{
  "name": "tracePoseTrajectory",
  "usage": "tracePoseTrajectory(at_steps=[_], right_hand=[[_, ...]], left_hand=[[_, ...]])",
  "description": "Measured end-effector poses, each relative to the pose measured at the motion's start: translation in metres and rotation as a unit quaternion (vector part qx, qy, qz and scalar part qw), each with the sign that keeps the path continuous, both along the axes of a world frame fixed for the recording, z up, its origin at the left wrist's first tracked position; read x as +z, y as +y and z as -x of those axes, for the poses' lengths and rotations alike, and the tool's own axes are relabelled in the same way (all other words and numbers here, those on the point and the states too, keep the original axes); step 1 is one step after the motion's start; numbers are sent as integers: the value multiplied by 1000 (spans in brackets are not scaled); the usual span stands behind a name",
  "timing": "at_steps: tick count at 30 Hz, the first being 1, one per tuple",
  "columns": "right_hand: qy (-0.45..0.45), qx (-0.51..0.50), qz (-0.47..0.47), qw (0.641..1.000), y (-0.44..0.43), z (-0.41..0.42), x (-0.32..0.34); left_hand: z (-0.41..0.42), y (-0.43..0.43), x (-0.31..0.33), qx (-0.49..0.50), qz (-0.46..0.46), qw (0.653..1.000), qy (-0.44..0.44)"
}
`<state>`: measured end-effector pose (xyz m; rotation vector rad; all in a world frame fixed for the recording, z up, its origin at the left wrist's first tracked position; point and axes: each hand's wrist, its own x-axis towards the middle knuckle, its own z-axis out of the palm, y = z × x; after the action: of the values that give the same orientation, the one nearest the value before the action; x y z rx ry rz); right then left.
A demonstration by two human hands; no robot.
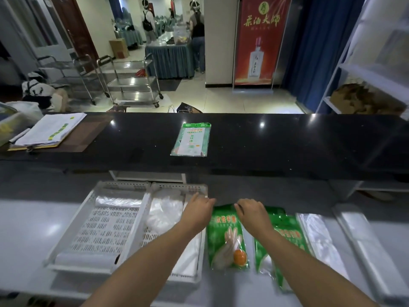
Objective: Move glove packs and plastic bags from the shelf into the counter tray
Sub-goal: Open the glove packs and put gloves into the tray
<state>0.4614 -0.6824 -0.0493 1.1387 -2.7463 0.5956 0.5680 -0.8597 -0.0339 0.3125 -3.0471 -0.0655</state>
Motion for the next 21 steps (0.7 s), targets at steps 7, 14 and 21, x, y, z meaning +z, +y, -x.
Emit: tracePoseTrajectory(at_steps=[7, 14, 21], right_hand=[[-64, -9, -80, 995, 48, -38, -36], [-200, -32, -134, 970, 68, -83, -80], [-276, -68, -144, 948, 70, -110, -102]], left_hand=[[-26, 56, -57, -56, -20, 995, -79], [-58, 89, -105, -81, -71, 977, -184], [-67, 97, -127, -83, -26, 981, -172]])
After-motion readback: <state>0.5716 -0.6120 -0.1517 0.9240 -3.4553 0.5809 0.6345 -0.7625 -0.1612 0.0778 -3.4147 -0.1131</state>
